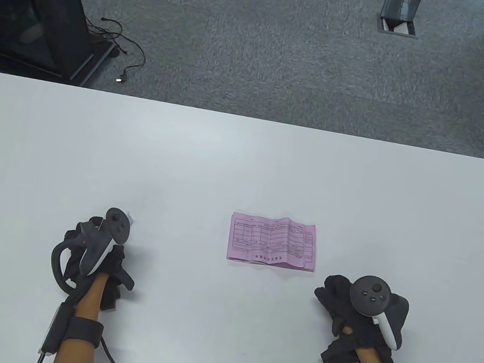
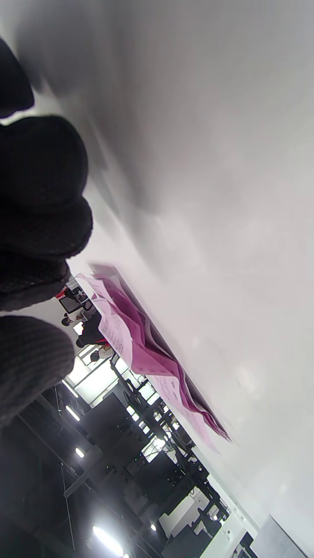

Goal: Unfold folded invoices and stack

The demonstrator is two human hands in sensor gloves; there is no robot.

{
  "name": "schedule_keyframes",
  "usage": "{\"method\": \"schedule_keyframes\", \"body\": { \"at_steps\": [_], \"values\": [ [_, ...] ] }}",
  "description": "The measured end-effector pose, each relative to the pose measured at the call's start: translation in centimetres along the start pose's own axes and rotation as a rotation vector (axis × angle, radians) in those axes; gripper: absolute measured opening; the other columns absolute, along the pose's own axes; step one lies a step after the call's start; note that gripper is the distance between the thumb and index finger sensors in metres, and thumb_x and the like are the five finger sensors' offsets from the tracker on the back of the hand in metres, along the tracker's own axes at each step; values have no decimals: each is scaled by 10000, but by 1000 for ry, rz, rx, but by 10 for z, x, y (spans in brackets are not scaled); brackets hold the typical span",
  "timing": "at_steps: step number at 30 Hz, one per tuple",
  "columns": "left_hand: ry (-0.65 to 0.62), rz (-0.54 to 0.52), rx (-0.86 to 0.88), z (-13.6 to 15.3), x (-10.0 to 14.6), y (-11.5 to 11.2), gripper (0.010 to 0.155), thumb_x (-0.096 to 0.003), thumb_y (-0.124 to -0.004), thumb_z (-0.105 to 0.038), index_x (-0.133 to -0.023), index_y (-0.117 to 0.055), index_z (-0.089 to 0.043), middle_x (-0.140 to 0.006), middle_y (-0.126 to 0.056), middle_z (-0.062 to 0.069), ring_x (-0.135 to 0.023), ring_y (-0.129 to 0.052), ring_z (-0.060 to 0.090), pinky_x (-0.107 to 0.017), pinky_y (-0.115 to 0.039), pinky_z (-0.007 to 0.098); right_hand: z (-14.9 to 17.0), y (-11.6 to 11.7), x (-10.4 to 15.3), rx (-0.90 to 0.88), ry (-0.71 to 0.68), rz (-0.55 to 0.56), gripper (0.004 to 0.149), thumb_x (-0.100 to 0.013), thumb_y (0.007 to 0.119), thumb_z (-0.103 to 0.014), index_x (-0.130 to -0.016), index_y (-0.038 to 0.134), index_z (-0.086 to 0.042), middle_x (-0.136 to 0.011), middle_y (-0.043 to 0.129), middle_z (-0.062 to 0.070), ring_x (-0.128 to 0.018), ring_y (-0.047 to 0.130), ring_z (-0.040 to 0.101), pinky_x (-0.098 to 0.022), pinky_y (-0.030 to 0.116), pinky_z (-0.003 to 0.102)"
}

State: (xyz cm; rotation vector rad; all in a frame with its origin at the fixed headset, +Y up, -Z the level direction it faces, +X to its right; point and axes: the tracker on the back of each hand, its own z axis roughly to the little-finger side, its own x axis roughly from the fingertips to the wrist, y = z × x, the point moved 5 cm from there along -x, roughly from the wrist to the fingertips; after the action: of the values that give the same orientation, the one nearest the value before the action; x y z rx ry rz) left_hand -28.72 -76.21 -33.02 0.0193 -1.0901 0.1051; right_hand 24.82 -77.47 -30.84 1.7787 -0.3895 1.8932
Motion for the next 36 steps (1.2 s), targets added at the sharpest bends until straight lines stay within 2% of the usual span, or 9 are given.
{"method": "schedule_keyframes", "body": {
  "at_steps": [6, 12, 18, 20, 22, 26, 29, 32, 36],
  "values": [
    [-63, -46, 213, -4, 17, 20, 472, -469, -886, -298, -930, -783, -300, -783, -896, 34, -824, -844, 302, -699, -606, 650, -8, 0, 4, -10, -32, -7, 523, -470, 709, -478, -906, 668, -193, -782, 811, 111, -588, 862, 317, -638, 563, 627],
    [-242, 17, 590, -42, 53, 39, 439, -487, -865, -311, -919, -792, -294, -798, -903, 53, -824, -841, 325, -690, -607, 647, -27, 0, 12, -38, -122, -5, 515, -472, 707, -477, -903, 670, -199, -781, 813, 105, -592, 863, 315, -638, 566, 628],
    [-510, 165, 903, -105, 98, 32, 418, -493, -861, -318, -907, -805, -311, -824, -929, 55, -820, -860, 329, -679, -626, 637, -44, 3, 23, -52, -203, -13, 513, -470, 708, -476, -904, 667, -205, -790, 809, 102, -605, 862, 315, -641, 563, 630],
    [-590, 252, 990, -125, 112, 23, 415, -497, -857, -318, -908, -804, -316, -858, -927, 61, -840, -852, 341, -680, -622, 638, -49, 5, 26, -63, -228, -22, 516, -469, 708, -476, -908, 661, -208, -803, 803, 103, -620, 859, 320, -642, 562, 631],
    [-696, 383, 1081, -147, 127, 9, 410, -503, -851, -317, -911, -802, -319, -896, -916, 62, -859, -838, 353, -683, -618, 639, -54, 7, 30, -86, -254, -38, 527, -468, 708, -477, -918, 649, -209, -822, 793, 107, -641, 854, 326, -644, 556, 635],
    [-772, 574, 1163, -168, 145, -12, 408, -514, -843, -306, -919, -800, -308, -921, -908, 75, -872, -823, 378, -681, -607, 647, -62, 13, 33, -142, -300, -89, 574, -467, 711, -483, -963, 600, -216, -887, 748, 120, -714, 820, 351, -652, 539, 646],
    [-822, 652, 1146, -176, 154, -21, 408, -515, -840, -299, -921, -800, -313, -926, -908, 73, -876, -822, 379, -681, -607, 648, -70, 21, 35, -206, -348, -162, 647, -463, 716, -494, -1021, 520, -229, -973, 667, 145, -809, 750, 396, -663, 513, 660],
    [-865, 711, 1103, -179, 160, -27, 406, -520, -834, -294, -924, -795, -316, -933, -903, 69, -885, -813, 382, -685, -601, 649, -76, 33, 36, -301, -394, -287, 803, -455, 730, -514, -1095, 325, -246, -1092, 453, 198, -943, 552, 488, -674, 447, 695],
    [-911, 782, 1057, -184, 167, -34, 408, -525, -827, -291, -930, -789, -317, -943, -896, 68, -895, -802, 389, -689, -593, 653, -80, 49, 37, -375, -431, -444, 917, -455, 740, -526, -1097, 138, -270, -1142, 252, 218, -1001, 363, 566, -682, 393, 718]
  ]
}}
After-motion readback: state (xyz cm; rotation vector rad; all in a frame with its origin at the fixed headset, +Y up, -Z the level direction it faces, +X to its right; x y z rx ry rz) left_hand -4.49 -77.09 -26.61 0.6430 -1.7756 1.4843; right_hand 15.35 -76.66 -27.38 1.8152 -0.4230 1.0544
